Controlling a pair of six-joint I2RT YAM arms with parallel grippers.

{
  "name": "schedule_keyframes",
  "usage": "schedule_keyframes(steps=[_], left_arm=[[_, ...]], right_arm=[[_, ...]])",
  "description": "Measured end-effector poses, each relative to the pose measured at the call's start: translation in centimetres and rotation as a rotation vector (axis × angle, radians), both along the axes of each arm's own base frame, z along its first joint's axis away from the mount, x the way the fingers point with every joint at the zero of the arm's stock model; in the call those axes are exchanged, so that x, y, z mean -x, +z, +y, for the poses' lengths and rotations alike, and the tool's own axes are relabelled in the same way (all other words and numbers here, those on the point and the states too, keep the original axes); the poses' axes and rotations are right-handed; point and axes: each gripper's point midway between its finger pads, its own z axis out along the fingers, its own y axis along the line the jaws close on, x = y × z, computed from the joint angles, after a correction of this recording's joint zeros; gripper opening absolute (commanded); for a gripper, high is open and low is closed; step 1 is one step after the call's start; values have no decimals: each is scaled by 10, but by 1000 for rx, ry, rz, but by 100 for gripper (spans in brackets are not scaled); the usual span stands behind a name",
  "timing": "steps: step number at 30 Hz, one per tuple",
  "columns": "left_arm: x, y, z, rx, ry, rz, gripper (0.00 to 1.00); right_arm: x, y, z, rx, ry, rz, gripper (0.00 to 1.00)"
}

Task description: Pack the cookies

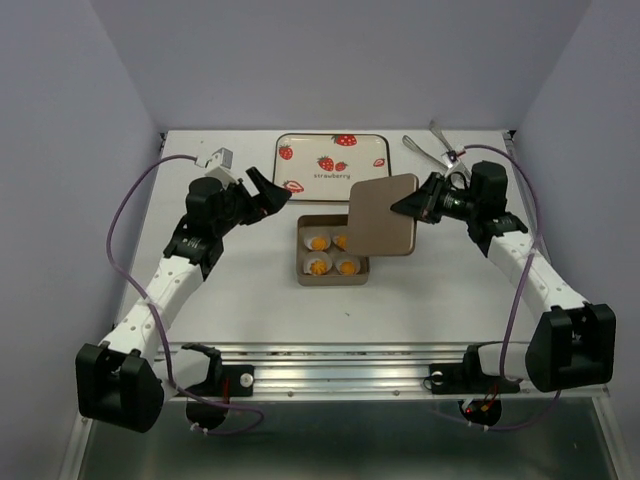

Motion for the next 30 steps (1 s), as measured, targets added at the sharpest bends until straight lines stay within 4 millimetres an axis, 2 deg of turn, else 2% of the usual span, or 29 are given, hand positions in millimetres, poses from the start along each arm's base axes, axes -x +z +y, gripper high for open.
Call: schedule_keyframes(steps=[3, 7, 11, 15, 23, 30], left_arm=[[0, -13, -3, 1, -14, 15, 99], [-6, -32, -8, 3, -34, 45, 99], [-10, -52, -13, 2, -52, 89, 99], [-9, -63, -15, 11, -64, 99, 99], [-9, -78, -19, 18, -85, 119, 99], [-6, -87, -19, 21, -88, 129, 99]], right_arm=[[13, -26, -3, -48, -6, 103, 1], [25, -47, -4, -87, -7, 178, 1], [30, -58, -6, -109, -7, 192, 1], [37, -69, -10, -126, -20, 193, 1], [45, -87, -20, -179, -36, 177, 4], [48, -103, -22, -208, -31, 197, 12]])
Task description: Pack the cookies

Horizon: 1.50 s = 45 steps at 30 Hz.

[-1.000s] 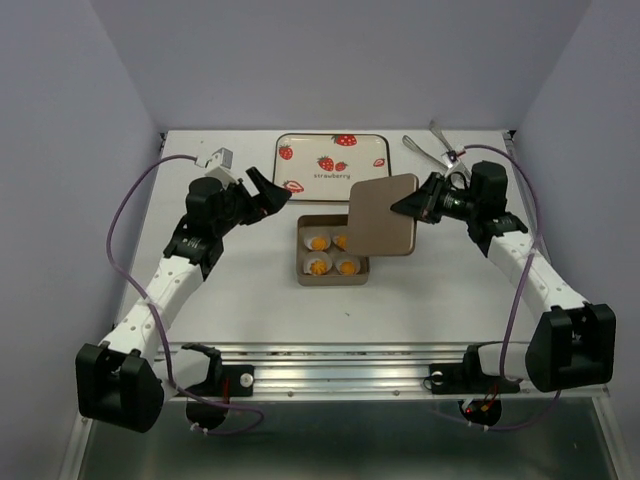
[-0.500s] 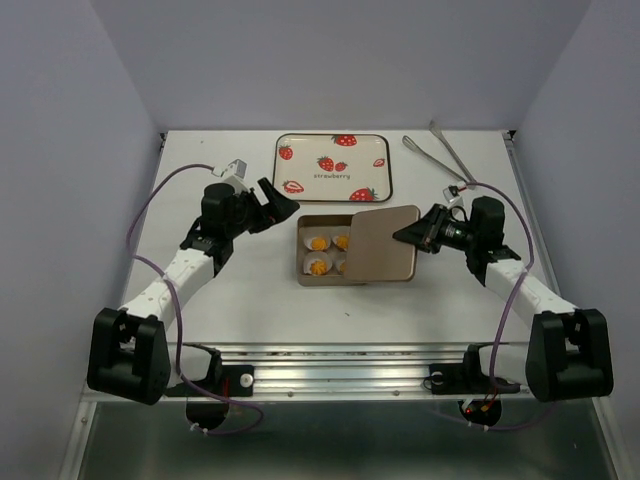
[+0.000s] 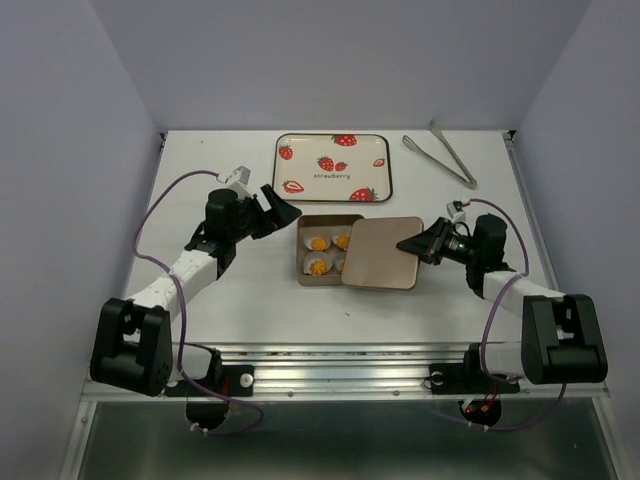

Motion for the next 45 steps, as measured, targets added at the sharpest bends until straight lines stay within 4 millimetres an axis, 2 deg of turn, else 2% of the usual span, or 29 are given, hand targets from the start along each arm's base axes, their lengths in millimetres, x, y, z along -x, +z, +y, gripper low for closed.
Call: schedule_keyframes(steps=[6, 11, 20, 28, 32, 39, 45], left_arm=[[-2, -10, -4, 3, -19, 22, 99], [-3, -19, -6, 3, -29, 43, 99], [-11, -26, -15, 10, -68, 62, 99], [-14, -42, -20, 1, -100, 98, 99], [-15, -45, -23, -4, -117, 103, 99], [-18, -51, -27, -9, -149, 109, 99], [-21, -54, -30, -13, -168, 113, 99]], right_arm=[[-7, -17, -8, -45, -34, 58, 19], [-12, -22, -7, -79, -36, 64, 22], [-19, -38, -10, -26, -42, 49, 28], [-24, -60, -10, -25, -41, 120, 35], [-27, -62, -9, -16, -34, 113, 41], [-37, -59, -3, 4, -6, 72, 42], [-45, -62, 11, 25, 44, 74, 44]])
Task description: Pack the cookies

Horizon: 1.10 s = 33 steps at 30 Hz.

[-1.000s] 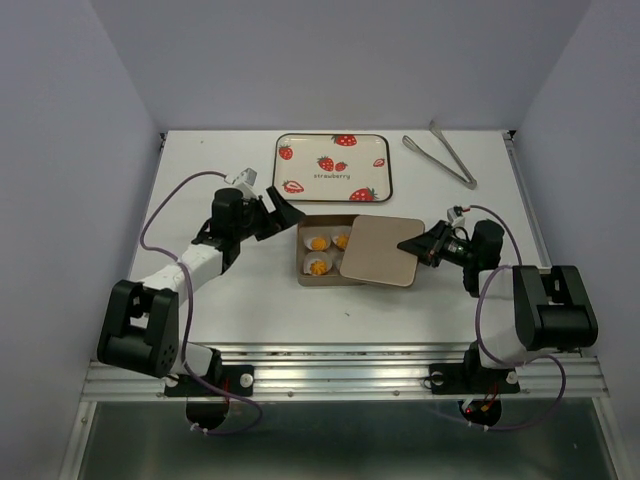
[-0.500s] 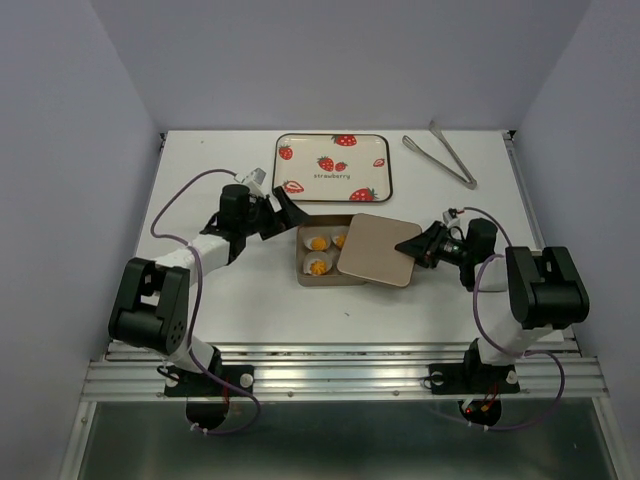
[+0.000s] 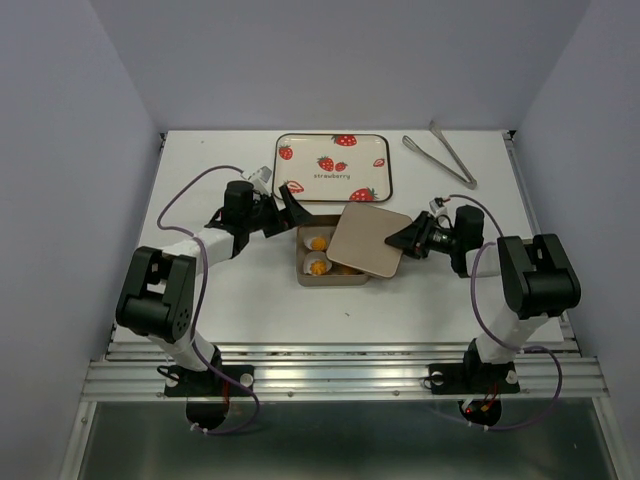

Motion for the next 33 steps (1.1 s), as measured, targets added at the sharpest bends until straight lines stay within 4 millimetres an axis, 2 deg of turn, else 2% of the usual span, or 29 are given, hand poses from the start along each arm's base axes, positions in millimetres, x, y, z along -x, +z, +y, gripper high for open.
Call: schedule_keyframes(steps=[7, 13, 20, 26, 33], left_arm=[[-3, 4, -1, -3, -12, -15, 99], [-2, 3, -2, -2, -19, -13, 99], [-2, -2, -3, -6, -25, 2, 99], [-3, -5, -4, -6, -36, 12, 99], [-3, -7, -6, -4, -47, 17, 99]], right_arm=[[-10, 1, 5, 28, 24, -12, 46], [-11, -17, 7, 39, 40, 58, 45], [-19, -5, 15, 52, 106, 5, 43], [-12, -5, 28, 72, 190, -12, 44], [-11, -11, 34, 64, 235, 14, 44]])
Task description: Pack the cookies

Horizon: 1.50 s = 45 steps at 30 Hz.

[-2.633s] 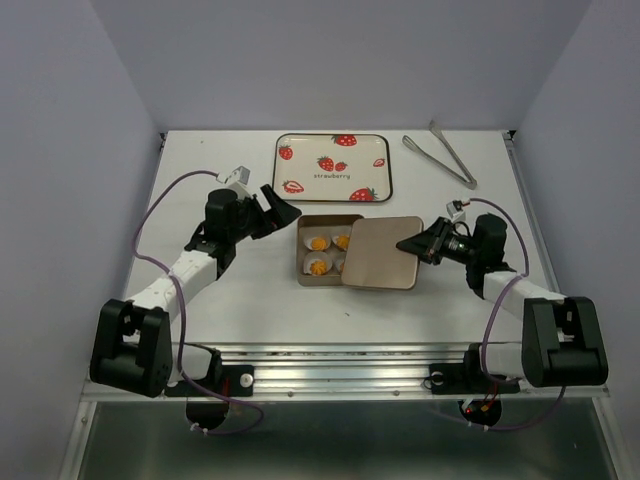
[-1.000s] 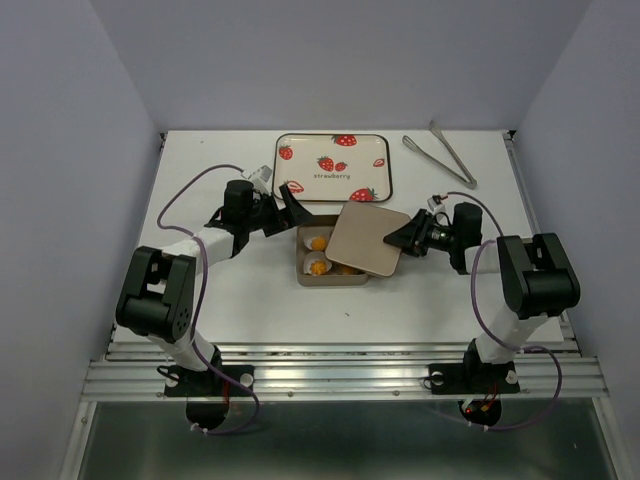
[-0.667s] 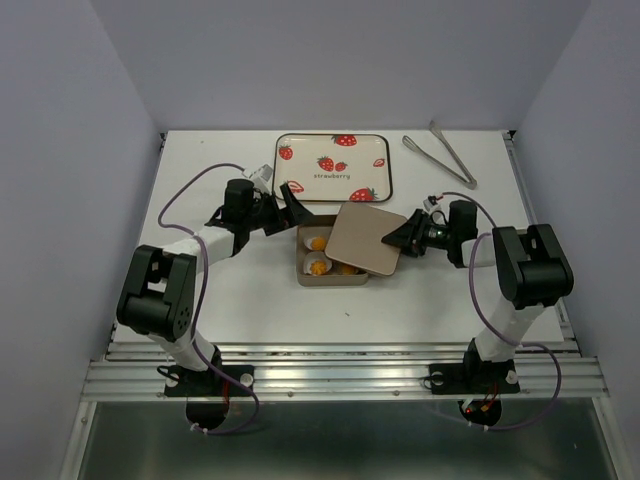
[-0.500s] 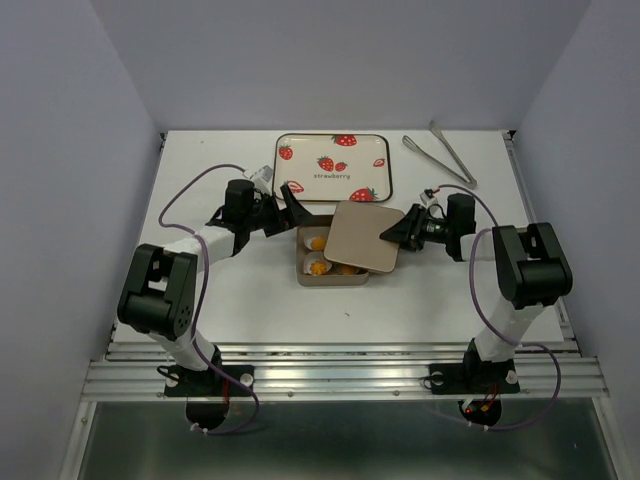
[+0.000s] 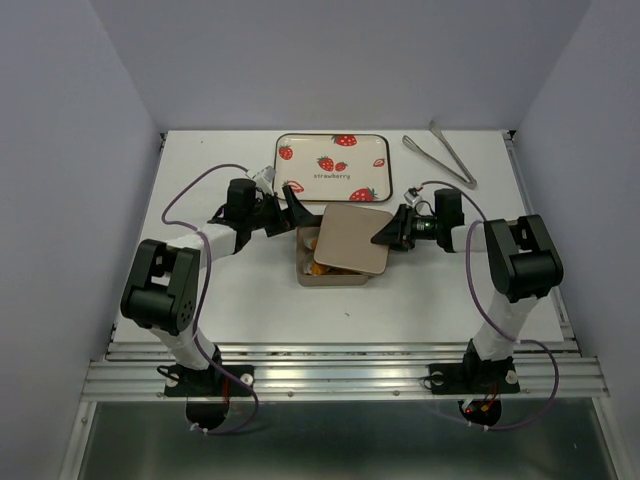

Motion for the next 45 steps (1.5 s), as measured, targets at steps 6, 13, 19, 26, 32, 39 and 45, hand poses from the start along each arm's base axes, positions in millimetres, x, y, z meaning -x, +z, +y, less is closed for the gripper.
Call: schedule_keyframes(steps=[6, 13, 19, 26, 32, 39, 45], left_arm=[[0, 0, 0, -1, -6, -2, 99], [-1, -2, -2, 2, -14, 4, 99], [0, -2, -2, 3, -16, 5, 99], [0, -2, -2, 4, -17, 5, 99], [0, -2, -2, 4, -17, 5, 99], [-1, -2, -2, -1, -12, 4, 99], [-1, -2, -1, -1, -11, 5, 99]], right_arm=[[-2, 0, 3, 7, 33, 4, 44], [1, 4, 15, 42, 110, -43, 48], [6, 1, 23, 82, 162, -52, 55], [5, -10, 26, 146, 174, -27, 60], [8, -14, 29, 196, 182, -15, 63], [10, -15, 35, 246, 196, -25, 63], [8, -14, 36, 293, 190, -42, 66]])
